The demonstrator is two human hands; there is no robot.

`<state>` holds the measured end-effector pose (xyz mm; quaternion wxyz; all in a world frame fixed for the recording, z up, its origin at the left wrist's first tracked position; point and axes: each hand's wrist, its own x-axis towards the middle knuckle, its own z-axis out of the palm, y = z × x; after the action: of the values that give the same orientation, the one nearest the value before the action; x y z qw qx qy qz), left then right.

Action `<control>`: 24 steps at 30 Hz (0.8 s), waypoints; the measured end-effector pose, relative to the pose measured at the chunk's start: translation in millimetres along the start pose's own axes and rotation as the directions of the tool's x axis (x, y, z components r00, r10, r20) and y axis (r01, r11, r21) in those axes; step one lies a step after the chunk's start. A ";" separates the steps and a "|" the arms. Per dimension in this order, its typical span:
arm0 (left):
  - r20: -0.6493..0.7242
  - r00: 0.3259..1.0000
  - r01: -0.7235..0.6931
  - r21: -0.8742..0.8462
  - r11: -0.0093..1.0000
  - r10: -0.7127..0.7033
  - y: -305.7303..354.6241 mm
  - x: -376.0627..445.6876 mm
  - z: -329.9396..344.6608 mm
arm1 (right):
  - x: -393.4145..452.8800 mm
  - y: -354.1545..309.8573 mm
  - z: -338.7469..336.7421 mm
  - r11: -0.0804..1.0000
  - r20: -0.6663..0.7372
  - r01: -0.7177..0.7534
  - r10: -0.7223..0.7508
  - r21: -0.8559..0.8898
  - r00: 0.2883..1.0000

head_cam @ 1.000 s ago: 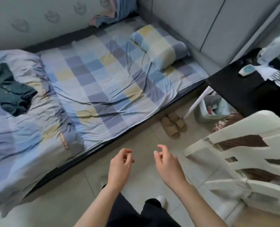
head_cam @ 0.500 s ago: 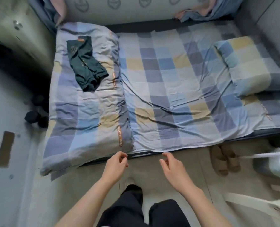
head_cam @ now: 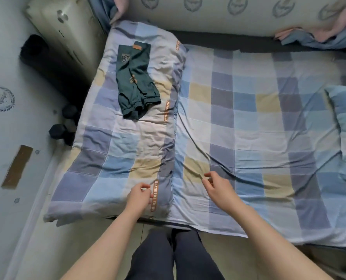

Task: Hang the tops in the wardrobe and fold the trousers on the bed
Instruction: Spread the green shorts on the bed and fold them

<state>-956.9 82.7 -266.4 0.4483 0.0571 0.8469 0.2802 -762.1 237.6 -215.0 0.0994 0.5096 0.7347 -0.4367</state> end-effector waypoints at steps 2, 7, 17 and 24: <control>-0.014 1.000 -0.005 0.000 1.000 0.005 10.3 17.3 0.0 | 34.3 -8.5 -10.4 1.000 0.002 0.016 -0.016 -0.016 1.000; -0.023 0.999 -0.036 -0.004 0.999 0.036 31.0 85.4 -15.7 | 121.3 -38.7 -18.9 0.999 0.004 0.047 -0.047 -0.015 0.999; -0.167 0.977 -0.117 0.099 0.988 0.132 81.1 320.8 -66.1 | 343.0 -108.9 31.2 0.993 -0.014 0.105 -0.106 -0.048 0.994; -0.242 0.947 -0.164 0.196 0.967 0.210 98.6 477.7 -65.7 | 515.7 -134.5 110.0 0.874 0.117 -0.118 0.070 0.471 0.991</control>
<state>-1306.7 303.5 -533.1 0.2979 0.1387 0.9102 0.2520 -1145.2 483.9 -513.0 0.0272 0.5319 0.5734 -0.6226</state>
